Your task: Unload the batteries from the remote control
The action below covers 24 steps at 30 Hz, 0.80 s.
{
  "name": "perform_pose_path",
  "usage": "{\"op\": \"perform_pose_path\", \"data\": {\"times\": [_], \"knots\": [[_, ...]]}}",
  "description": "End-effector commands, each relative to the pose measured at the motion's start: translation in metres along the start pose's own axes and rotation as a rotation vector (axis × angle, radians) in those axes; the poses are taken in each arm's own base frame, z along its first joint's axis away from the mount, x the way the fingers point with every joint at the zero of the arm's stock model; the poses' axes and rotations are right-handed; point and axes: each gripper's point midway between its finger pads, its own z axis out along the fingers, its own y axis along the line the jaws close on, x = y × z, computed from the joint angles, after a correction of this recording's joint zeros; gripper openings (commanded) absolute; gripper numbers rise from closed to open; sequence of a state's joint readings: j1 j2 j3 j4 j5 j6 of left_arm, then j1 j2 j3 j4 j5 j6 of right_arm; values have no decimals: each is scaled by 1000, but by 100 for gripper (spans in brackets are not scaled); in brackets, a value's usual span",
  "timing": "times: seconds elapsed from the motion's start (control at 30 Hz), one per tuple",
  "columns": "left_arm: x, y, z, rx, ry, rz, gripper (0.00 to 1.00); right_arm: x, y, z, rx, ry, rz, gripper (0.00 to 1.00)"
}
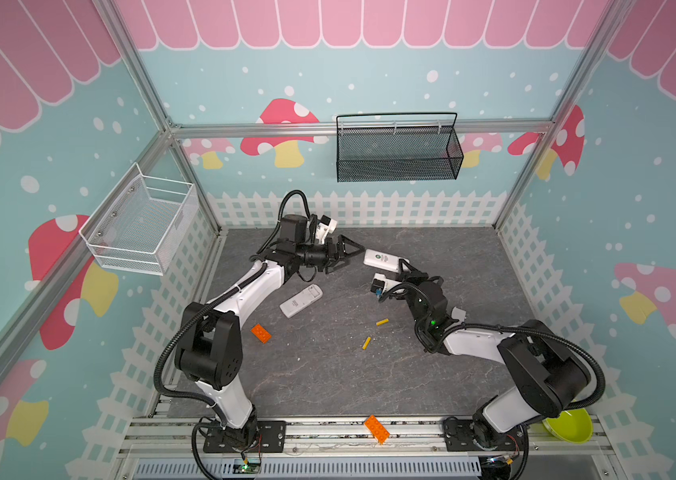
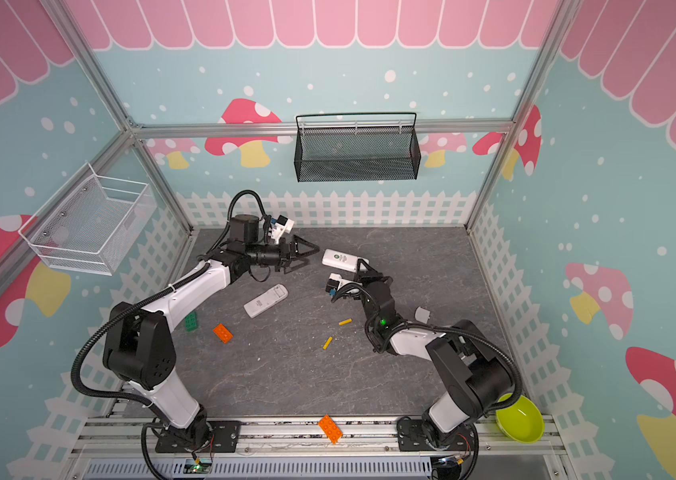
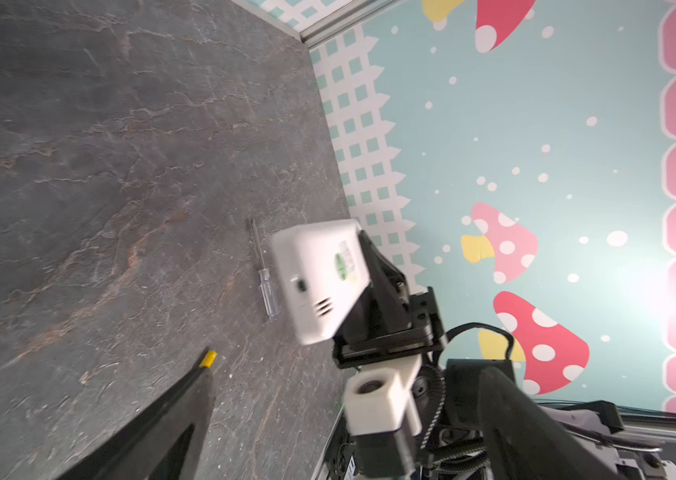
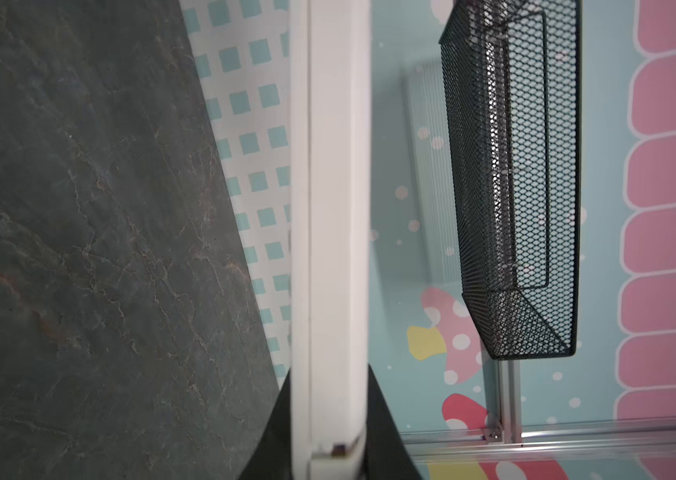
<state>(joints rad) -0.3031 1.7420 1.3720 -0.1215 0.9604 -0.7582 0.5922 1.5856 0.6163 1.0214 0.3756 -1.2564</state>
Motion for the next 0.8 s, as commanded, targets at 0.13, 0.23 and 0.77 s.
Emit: {"op": "perform_pose_path", "data": {"times": [0.13,0.23,0.77], "knots": [[0,4,11,47,-24,-58,99,-26,-45,-11,212,-41,-166,0],[5,13,18,28,-16,-93,94,-31,-46,-12,225,-44,-174,0],[10,9,43,54,-4,-98,49,-47,-38,-4,234,-57,-177,0]]}}
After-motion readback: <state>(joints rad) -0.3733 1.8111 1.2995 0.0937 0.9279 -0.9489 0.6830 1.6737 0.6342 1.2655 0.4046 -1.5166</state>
